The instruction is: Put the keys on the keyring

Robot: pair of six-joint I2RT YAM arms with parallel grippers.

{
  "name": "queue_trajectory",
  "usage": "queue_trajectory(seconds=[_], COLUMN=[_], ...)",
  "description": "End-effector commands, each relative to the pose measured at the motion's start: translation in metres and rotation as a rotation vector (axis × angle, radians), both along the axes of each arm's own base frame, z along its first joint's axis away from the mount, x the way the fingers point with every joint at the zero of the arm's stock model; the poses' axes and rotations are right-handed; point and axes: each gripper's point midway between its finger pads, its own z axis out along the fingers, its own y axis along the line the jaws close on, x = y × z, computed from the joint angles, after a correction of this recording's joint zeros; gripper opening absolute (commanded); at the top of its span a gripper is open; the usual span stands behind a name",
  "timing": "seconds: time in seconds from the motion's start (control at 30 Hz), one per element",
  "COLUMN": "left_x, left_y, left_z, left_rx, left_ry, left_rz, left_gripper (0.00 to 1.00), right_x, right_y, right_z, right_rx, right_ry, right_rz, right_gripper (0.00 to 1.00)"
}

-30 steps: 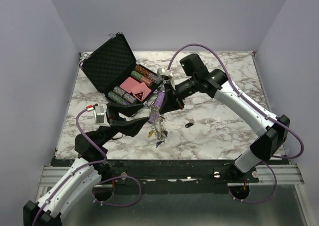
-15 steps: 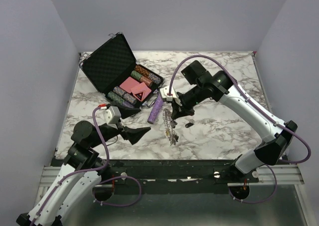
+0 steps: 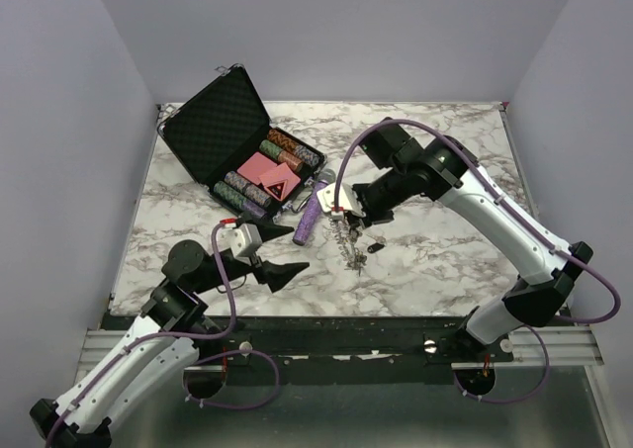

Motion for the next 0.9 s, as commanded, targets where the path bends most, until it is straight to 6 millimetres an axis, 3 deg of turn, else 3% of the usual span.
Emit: queue_trajectory(seconds=[0.0, 0.3, 0.67, 0.87], left_x=[0.008, 0.015, 0.024, 0.028], left_y=[-0.005, -0.024, -0.048, -0.059], left_z=[0.002, 0.001, 0.02, 0.031], left_rx=[0.044, 0.065, 0.018, -0.03], left_ry=[-0.104, -0.158, -0.243, -0.241], left_rz=[0.074, 0.111, 0.092, 0.085], left_gripper=[0.89, 0.85, 0.64, 0.46], right_x=[-0.009, -0.012, -0.014, -0.015], right_y=[-0.012, -0.005, 0.0, 0.002], right_z=[-0.006, -0.008, -0.007, -0.007], right_rx=[-0.074, -0.069, -0.054, -0.05], right_ry=[0.01, 0.035, 0.057, 0.067], right_rz=[0.022, 0.031, 0.031, 0.028], right_gripper=[0.0, 0.0, 0.0, 0.0])
